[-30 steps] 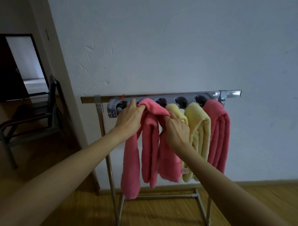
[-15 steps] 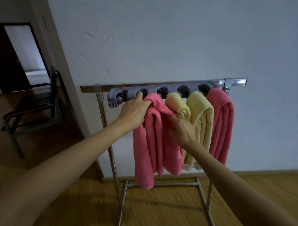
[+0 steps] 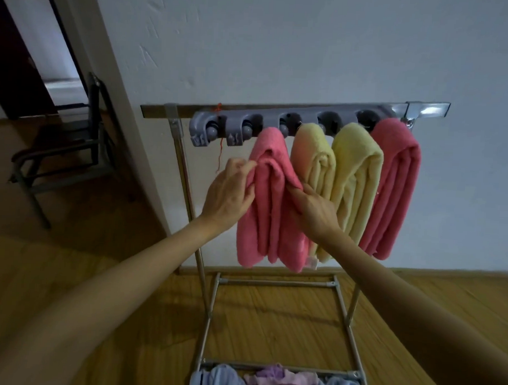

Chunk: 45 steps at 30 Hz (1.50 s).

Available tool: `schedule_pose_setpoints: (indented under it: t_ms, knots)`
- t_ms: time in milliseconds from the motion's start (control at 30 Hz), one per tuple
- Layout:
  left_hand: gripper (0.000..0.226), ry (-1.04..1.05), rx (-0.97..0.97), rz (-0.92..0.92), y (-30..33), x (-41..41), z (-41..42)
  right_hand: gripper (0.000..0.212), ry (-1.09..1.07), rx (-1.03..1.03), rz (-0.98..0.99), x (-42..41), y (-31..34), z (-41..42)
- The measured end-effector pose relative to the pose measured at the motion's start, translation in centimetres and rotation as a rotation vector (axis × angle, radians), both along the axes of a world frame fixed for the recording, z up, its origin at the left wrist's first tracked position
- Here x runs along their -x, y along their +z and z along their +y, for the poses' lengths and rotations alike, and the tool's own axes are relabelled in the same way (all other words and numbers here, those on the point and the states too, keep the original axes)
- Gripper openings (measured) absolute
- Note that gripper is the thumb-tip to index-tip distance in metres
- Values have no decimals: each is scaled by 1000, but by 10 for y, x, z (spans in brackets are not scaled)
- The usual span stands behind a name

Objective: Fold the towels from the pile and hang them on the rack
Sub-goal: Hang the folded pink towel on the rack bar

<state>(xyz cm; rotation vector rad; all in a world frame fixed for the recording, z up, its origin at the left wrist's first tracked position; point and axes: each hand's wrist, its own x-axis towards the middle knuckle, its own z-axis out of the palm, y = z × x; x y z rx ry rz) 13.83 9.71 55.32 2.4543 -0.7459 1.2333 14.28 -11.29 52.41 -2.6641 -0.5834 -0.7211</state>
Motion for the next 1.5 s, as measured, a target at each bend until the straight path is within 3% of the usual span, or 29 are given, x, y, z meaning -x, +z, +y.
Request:
schedule_pose_setpoints:
  t_ms: [100, 200, 300, 367, 467, 667, 733, 833, 933, 1033, 1300, 1500]
  knots:
    - [60, 60, 274, 272, -28, -2, -1, 50, -1, -59, -38, 0, -10, 3]
    - [61, 144, 310, 587, -47, -10, 2, 48, 16, -104, -111, 0, -18, 7]
    - [9, 112, 369, 776, -57, -11, 3, 47, 24, -88, -144, -4, -24, 11]
    - [31, 135, 386, 726, -60, -14, 5, 46, -2, -61, -144, -6, -26, 15]
    - [24, 214, 436, 570, -50, -19, 12, 47, -64, -30, -108, -8, -28, 18]
    - [17, 191, 374, 382, -40, -23, 17, 29, -144, 39, -3, -10, -33, 21]
    - [14, 165, 300, 419, -51, -24, 16, 26, -88, 19, 23, -6, -31, 22]
    - [11, 76, 168, 596, -68, -24, 14, 38, -19, -3, 60, -3, -32, 18]
    - [12, -53, 206, 884, -71, -19, 6, 49, -5, -16, 62, -2, -36, 12]
    - [31, -158, 281, 1090, -75, -18, -4, 52, 15, -27, 61, -3, -39, 10]
    - [66, 33, 325, 913, -86, -9, -35, 57, 49, -140, 62, 1, -52, 3]
    - [22, 111, 420, 771, -93, -7, -30, 74, -40, -437, -66, 18, -74, 25]
